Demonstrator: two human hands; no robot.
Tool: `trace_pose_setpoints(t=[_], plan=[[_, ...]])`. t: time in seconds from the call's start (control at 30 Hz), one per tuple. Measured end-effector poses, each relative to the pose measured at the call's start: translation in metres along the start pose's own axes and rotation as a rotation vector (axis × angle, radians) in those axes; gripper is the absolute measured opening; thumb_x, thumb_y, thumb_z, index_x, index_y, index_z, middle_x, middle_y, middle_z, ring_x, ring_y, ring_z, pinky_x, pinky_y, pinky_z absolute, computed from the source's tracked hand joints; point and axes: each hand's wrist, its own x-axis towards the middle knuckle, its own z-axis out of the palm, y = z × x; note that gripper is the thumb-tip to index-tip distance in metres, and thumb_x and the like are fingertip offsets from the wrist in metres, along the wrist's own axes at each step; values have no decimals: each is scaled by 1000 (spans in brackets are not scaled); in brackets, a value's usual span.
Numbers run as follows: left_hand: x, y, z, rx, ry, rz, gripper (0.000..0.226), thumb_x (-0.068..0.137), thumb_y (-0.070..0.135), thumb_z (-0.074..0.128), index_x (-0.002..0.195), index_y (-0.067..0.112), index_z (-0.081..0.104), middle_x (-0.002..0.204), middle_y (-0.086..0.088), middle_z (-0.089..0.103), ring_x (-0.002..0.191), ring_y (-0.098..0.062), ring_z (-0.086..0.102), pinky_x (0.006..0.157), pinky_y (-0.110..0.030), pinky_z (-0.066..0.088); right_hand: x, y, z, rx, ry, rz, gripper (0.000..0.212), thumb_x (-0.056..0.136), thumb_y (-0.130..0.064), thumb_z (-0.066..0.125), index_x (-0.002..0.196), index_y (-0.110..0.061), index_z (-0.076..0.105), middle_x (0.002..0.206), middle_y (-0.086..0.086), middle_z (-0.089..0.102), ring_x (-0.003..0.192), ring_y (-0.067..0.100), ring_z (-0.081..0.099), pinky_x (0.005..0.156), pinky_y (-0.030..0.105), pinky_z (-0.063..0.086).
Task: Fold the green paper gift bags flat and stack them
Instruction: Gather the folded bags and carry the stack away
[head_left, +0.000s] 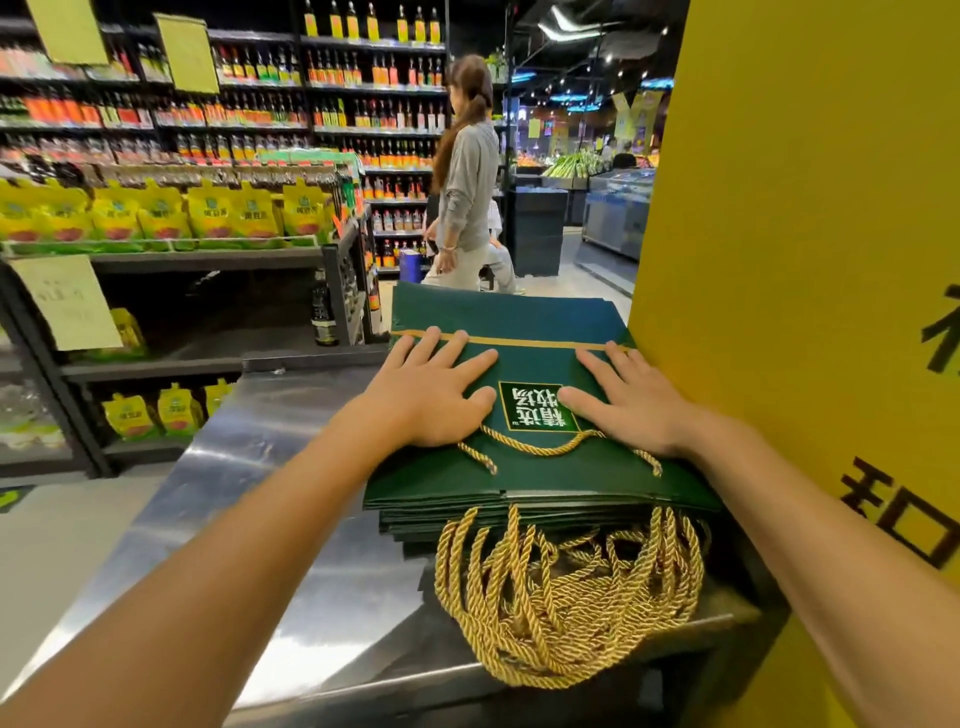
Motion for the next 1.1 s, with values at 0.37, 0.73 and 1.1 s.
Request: trace_pose_setpoints(t=[0.37, 0.73, 1.1], plan=[[-1, -5, -53, -141, 174, 74, 47, 102, 50, 42, 142, 29, 55, 144, -4, 57, 132, -29, 51, 109, -44, 42, -16, -11, -63, 31, -1, -81, 73, 99, -64, 38, 160, -27, 23, 164, 6, 30, 149, 25, 31, 118, 37, 26], [3, -42, -77, -216, 390, 77, 32, 99, 35, 53, 121, 20, 71, 124, 1, 69, 111, -22, 64, 98, -44, 53, 14, -33, -92, -148, 116, -168, 38, 102, -45, 51, 127, -20, 65, 128, 2, 66, 104, 17, 59, 85, 28, 43], [31, -40, -86, -65, 267, 179, 33, 99, 38, 41, 110, 23, 68, 108, -1, 63, 96, -26, 60, 83, -41, 49, 22, -33, -97, -158, -10, -66, 29, 101, -43, 46, 121, -27, 59, 119, 0, 58, 108, 20, 57, 86, 42, 54]])
